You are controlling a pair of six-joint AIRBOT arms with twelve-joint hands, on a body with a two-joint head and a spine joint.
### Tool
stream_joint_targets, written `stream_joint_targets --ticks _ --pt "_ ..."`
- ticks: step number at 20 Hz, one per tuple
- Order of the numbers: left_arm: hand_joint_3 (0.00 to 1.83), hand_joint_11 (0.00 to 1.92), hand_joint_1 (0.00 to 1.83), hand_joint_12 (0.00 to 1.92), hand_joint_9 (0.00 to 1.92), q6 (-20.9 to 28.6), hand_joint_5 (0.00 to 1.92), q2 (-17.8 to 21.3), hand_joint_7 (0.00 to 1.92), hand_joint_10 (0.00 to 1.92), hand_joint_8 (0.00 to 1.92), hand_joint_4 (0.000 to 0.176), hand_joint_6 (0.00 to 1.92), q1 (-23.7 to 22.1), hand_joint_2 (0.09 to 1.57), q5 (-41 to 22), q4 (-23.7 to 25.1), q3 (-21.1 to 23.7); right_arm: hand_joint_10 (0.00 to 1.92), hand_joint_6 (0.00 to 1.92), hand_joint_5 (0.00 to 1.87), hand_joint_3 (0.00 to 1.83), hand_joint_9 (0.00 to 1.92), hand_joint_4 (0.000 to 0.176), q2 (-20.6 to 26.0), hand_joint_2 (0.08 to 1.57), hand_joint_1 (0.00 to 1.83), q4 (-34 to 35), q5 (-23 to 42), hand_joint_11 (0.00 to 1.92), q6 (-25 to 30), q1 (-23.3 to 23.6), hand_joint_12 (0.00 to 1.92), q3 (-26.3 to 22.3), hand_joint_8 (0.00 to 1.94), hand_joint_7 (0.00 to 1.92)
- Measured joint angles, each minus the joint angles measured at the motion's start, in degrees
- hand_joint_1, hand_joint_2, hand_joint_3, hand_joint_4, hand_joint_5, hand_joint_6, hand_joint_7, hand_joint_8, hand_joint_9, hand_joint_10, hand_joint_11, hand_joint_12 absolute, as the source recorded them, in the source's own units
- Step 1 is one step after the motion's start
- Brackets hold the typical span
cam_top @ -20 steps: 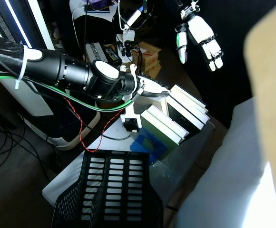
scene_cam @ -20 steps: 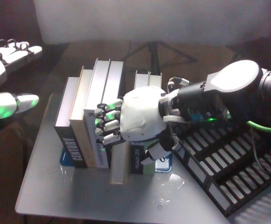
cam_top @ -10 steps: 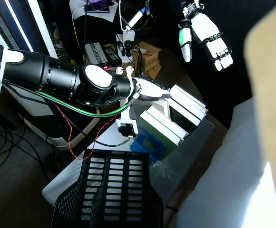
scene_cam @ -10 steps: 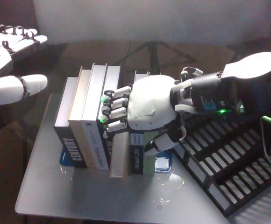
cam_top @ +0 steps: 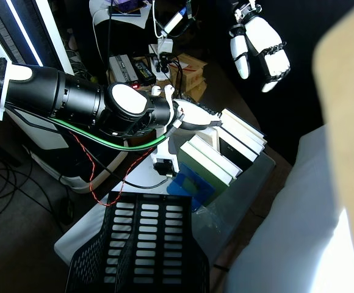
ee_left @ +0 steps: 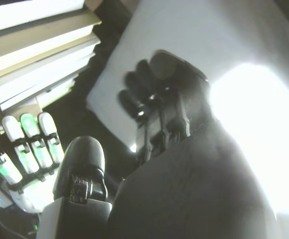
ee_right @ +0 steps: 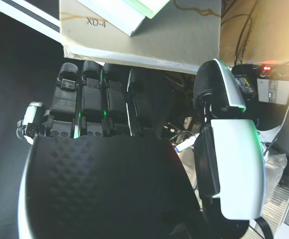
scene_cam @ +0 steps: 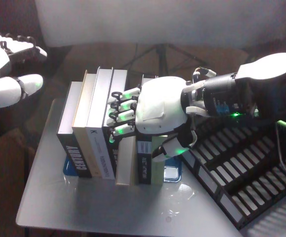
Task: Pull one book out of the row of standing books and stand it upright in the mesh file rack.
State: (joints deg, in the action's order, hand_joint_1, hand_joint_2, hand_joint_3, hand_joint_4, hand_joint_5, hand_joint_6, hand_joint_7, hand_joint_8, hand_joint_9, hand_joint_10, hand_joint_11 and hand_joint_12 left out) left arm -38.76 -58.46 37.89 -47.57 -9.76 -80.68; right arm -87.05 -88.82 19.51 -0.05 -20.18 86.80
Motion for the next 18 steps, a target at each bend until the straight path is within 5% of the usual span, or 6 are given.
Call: stream_joint_targets --ticks 1,3,4,5,14,18 --pt "0.0 0.0 0.4 1.92 0.0 0.04 0.02 -0.02 0.0 0.05 0.04 0.037 0.08 0.02 1.38 0.22 0.48 0.0 0.01 0.53 0.08 0.0 0.07 0.071 0.0 1.22 0.54 0.11 0.0 0.0 0.0 0.0 0.0 0.0 0.0 0.11" --pt "0.0 0.0 0.46 0.51 0.0 0.04 0.0 -0.02 0.0 0.0 0.0 0.094 0.0 0.0 1.32 -0.28 0.11 0.0 0.01 0.53 0.08 0.0 0.07 0.071 0.0 1.22 0.54 0.13 0.04 0.0 0.0 0.0 0.0 0.0 0.0 0.11" --pt "0.0 0.0 0.5 0.68 0.02 0.04 0.02 -0.02 0.01 0.01 0.0 0.101 0.0 0.0 1.31 -0.7 -0.09 0.0 1.04 0.9 0.72 0.0 0.71 0.0 0.0 1.14 1.21 0.13 0.09 0.51 0.0 0.0 1.09 0.0 0.74 0.86" --pt "0.0 0.0 0.51 0.85 0.03 0.04 0.03 -0.02 0.02 0.01 0.0 0.102 0.0 0.02 1.3 -0.72 0.02 0.0 1.26 0.99 0.85 0.0 0.83 0.0 0.0 1.13 1.34 0.61 0.13 0.56 0.02 0.0 1.46 0.0 0.91 1.0" --pt "0.0 0.0 0.51 1.6 0.03 0.09 0.04 -0.02 0.03 0.01 0.0 0.129 0.0 0.2 1.28 -0.94 -0.11 0.02 1.26 0.54 1.1 0.0 0.93 0.0 -0.59 1.07 1.39 1.46 2.19 0.72 0.13 0.66 1.59 -0.76 0.88 1.11" --pt "0.0 0.0 0.51 1.39 0.0 0.09 0.03 -0.02 0.0 0.0 0.0 0.131 0.01 0.2 1.28 -0.92 -0.09 0.07 1.28 0.67 1.05 0.0 0.93 0.0 -0.59 1.08 1.39 1.4 2.25 0.75 0.11 0.66 1.58 -0.76 0.84 1.11"
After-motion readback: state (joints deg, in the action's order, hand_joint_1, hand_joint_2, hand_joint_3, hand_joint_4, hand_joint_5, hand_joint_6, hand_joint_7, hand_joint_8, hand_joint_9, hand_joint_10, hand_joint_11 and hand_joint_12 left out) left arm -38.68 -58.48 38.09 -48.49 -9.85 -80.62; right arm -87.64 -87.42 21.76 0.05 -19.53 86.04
